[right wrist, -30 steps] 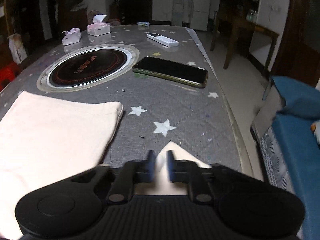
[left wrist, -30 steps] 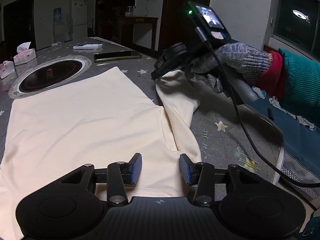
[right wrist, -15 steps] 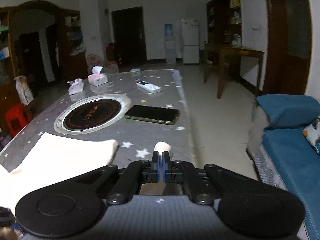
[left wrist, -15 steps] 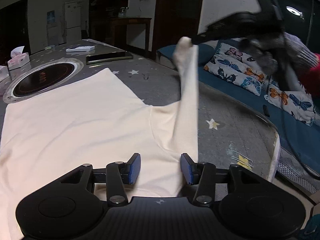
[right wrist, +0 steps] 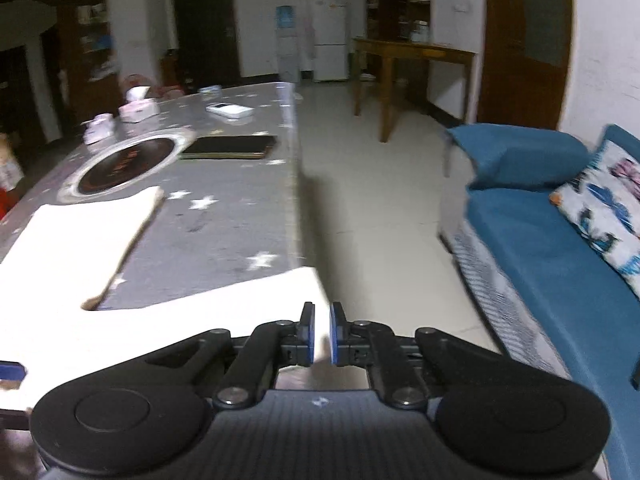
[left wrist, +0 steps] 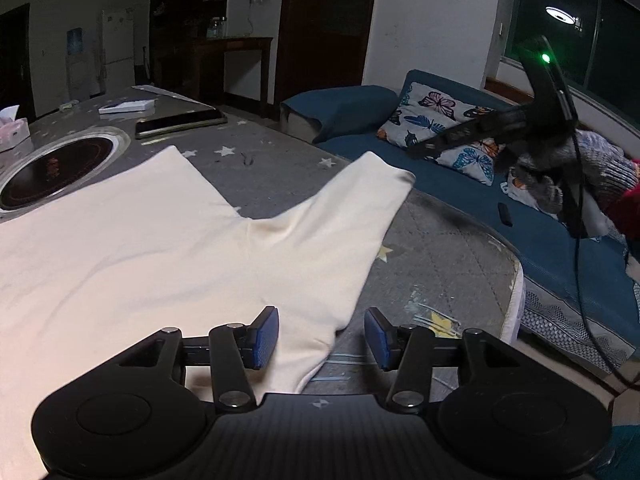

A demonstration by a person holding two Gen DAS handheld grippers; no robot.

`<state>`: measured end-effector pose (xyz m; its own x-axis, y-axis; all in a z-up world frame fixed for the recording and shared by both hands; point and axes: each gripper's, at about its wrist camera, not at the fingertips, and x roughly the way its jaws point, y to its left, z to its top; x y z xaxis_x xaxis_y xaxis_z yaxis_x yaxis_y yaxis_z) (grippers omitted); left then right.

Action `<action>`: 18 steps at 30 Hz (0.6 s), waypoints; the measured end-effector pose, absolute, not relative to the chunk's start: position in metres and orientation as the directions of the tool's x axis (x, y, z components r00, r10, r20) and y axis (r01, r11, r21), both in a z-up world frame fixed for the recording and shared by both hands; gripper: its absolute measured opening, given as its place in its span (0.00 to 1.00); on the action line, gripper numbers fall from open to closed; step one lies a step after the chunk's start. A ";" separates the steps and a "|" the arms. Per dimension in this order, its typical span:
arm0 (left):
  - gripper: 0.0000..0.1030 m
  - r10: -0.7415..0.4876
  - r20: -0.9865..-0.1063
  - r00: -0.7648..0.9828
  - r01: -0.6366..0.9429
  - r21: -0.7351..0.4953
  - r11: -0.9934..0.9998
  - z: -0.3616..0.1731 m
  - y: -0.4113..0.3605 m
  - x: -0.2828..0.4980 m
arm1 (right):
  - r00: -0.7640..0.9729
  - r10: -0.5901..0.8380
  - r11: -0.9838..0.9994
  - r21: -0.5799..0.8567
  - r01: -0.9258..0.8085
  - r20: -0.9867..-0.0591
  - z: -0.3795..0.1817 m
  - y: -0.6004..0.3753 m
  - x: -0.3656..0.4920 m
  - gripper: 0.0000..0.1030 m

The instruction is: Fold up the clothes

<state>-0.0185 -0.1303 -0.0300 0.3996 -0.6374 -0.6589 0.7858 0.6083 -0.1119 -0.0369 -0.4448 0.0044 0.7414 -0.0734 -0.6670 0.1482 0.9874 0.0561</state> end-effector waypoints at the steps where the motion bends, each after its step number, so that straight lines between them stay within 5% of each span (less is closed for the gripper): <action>1: 0.49 -0.638 -0.663 0.392 0.787 -0.118 0.606 -0.031 -0.132 -0.018 | 0.742 -0.051 0.990 0.064 0.126 -0.668 0.003 -0.439 -0.033 0.09; 6: 0.49 -0.652 -0.666 0.361 0.781 -0.167 0.602 -0.033 -0.130 -0.016 | 0.710 0.031 0.995 0.091 0.046 -0.704 -0.015 -0.416 -0.004 0.21; 18: 0.51 -0.694 -0.652 0.306 0.778 -0.249 0.577 -0.036 -0.148 -0.015 | 0.703 -0.022 0.999 0.014 0.046 -0.711 -0.029 -0.420 0.035 0.25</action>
<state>-0.0147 -0.1479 -0.0360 0.3061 -0.6940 -0.6517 0.7776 0.5772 -0.2494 0.0347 -0.4196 -0.0289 0.7028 -0.0223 -0.7110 0.0455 0.9989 0.0136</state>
